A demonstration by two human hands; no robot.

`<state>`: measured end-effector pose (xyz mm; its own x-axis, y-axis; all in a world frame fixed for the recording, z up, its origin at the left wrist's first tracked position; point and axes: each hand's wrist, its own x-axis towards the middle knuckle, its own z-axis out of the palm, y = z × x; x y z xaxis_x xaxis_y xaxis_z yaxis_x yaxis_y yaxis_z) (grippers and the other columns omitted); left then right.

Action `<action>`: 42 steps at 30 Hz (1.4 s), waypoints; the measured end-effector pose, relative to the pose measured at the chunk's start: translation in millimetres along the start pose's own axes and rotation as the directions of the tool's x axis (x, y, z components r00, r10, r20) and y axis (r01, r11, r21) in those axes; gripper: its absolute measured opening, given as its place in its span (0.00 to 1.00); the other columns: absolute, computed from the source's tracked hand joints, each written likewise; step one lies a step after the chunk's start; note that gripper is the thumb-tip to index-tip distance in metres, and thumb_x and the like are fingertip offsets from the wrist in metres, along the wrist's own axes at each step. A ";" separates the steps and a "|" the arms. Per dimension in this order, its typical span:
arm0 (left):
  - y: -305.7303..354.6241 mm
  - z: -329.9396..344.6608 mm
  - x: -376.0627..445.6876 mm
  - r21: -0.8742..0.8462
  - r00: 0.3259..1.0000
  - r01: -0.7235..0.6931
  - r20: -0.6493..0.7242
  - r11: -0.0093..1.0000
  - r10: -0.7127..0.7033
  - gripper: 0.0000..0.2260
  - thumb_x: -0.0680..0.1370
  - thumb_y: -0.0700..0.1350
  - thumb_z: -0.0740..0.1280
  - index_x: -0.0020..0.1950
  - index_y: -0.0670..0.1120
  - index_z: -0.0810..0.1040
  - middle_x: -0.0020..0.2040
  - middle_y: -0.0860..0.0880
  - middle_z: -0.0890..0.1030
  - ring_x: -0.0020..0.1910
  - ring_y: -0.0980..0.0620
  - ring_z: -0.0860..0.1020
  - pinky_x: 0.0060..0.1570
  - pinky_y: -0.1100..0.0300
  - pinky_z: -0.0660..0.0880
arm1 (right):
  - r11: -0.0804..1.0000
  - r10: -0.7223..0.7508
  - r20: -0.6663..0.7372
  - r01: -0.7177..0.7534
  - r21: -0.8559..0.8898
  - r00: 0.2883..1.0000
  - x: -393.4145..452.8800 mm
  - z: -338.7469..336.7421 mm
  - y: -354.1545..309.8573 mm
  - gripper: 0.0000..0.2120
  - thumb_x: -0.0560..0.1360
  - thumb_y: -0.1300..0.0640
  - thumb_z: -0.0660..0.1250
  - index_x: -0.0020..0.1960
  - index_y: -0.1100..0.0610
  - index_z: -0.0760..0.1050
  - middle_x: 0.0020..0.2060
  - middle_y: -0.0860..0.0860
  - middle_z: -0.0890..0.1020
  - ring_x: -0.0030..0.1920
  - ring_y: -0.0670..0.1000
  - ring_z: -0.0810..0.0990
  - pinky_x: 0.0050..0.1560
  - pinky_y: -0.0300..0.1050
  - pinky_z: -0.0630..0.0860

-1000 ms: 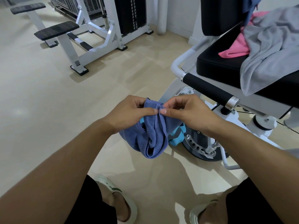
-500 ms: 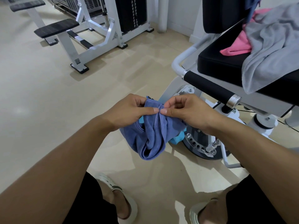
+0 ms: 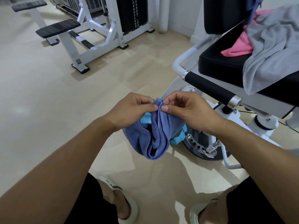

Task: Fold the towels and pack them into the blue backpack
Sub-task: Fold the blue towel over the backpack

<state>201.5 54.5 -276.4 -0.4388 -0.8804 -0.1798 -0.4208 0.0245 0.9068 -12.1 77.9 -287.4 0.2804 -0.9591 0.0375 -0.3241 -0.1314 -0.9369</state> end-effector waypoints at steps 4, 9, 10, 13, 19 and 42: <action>0.2 -1.4 -0.3 0.006 1.000 -0.001 0.009 1.000 0.001 0.13 0.83 0.45 0.64 0.44 0.47 0.86 0.24 0.56 0.66 0.25 0.56 0.63 0.34 0.62 0.63 | 0.999 -0.024 -0.017 0.023 -0.026 1.000 -0.2 -0.2 1.4 0.03 0.76 0.59 0.74 0.46 0.51 0.83 0.36 0.43 0.83 0.37 0.39 0.79 0.42 0.31 0.74; 4.0 2.0 -4.3 0.029 0.997 -0.047 0.060 0.998 0.046 0.09 0.77 0.50 0.73 0.51 0.47 0.87 0.44 0.52 0.88 0.47 0.55 0.86 0.55 0.64 0.78 | 0.999 -0.036 -0.064 0.036 -0.005 0.997 -1.8 3.0 1.9 0.03 0.74 0.60 0.76 0.45 0.56 0.82 0.36 0.48 0.82 0.34 0.38 0.77 0.38 0.28 0.72; 1.2 1.2 -3.6 0.039 0.997 -0.051 0.054 0.998 0.048 0.08 0.77 0.50 0.73 0.51 0.48 0.87 0.47 0.49 0.88 0.51 0.51 0.86 0.60 0.59 0.78 | 0.999 -0.035 -0.086 0.035 0.002 0.996 -1.7 3.5 2.6 0.04 0.74 0.60 0.77 0.45 0.56 0.82 0.36 0.50 0.83 0.35 0.38 0.78 0.39 0.29 0.73; -3.3 -1.2 -0.7 0.063 0.998 -0.048 0.034 0.997 0.046 0.08 0.79 0.48 0.71 0.51 0.46 0.87 0.47 0.47 0.88 0.52 0.47 0.85 0.62 0.53 0.78 | 0.999 -0.031 -0.126 0.027 -0.032 0.992 -0.8 2.1 3.0 0.04 0.72 0.57 0.78 0.43 0.52 0.83 0.37 0.47 0.85 0.36 0.39 0.79 0.40 0.30 0.74; 2.7 4.6 -1.2 0.028 1.000 -0.022 0.014 0.999 0.021 0.10 0.83 0.43 0.65 0.48 0.40 0.84 0.21 0.61 0.72 0.23 0.64 0.71 0.32 0.74 0.66 | 0.993 -0.033 -0.078 0.023 -0.117 0.996 -1.2 0.4 2.0 0.04 0.74 0.57 0.77 0.43 0.48 0.83 0.38 0.40 0.85 0.37 0.37 0.80 0.43 0.30 0.73; -30.9 -38.1 13.4 0.071 0.905 0.270 -0.359 0.960 -0.228 0.20 0.73 0.65 0.72 0.41 0.48 0.87 0.42 0.46 0.83 0.39 0.54 0.76 0.44 0.58 0.72 | 0.941 0.317 -0.180 -0.332 -0.061 0.931 14.1 -6.0 48.6 0.07 0.84 0.53 0.60 0.58 0.53 0.74 0.53 0.51 0.84 0.57 0.52 0.82 0.61 0.52 0.77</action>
<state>238.8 23.9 -292.3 -0.0158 -0.9725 -0.2325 -0.5789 -0.1807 0.7951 -29.4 56.5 -330.4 -0.0046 -0.9799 -0.1993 -0.4531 0.1797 -0.8732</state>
